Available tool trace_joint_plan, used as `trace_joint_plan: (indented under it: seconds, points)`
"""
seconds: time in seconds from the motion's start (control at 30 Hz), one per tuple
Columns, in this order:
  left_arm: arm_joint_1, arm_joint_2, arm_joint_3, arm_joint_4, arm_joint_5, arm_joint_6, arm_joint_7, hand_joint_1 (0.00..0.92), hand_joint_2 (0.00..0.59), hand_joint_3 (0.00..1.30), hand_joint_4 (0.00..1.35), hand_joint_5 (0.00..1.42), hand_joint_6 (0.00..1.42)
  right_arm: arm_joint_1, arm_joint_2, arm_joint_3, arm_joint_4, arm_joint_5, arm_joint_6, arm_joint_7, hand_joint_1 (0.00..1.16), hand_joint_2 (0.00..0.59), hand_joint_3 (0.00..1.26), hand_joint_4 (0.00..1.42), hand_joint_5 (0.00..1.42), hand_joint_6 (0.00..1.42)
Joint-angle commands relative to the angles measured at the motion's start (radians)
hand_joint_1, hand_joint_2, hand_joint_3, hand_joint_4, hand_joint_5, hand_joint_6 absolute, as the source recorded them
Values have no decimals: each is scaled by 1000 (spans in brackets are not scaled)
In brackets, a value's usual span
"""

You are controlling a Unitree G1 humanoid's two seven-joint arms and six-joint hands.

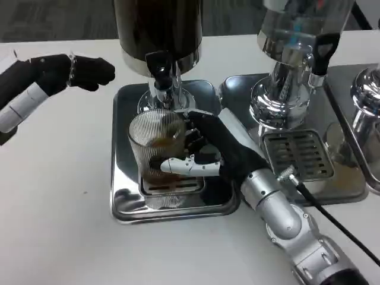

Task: Grasp the cup under the faucet to collect the drink, then remove the cup.

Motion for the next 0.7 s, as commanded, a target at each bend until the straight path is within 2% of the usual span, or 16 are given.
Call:
trace_joint_plan:
  seconds: [0.03,0.37,0.7]
  points:
    - [6,7,-10,5,12,1,7,0,99,395,342,307,333,46,2,3,-26,-17,2,-46,704,195,436,555,581,608]
    - [11,0,-13,6,11,4,5,0,109,385,342,307,342,96,-3,-14,-88,-16,-1,-83,716,200,487,615,656,721]
    - [8,-11,-21,6,10,4,-1,0,111,382,342,307,346,145,-17,-31,-179,-23,22,-94,713,219,514,636,691,765]
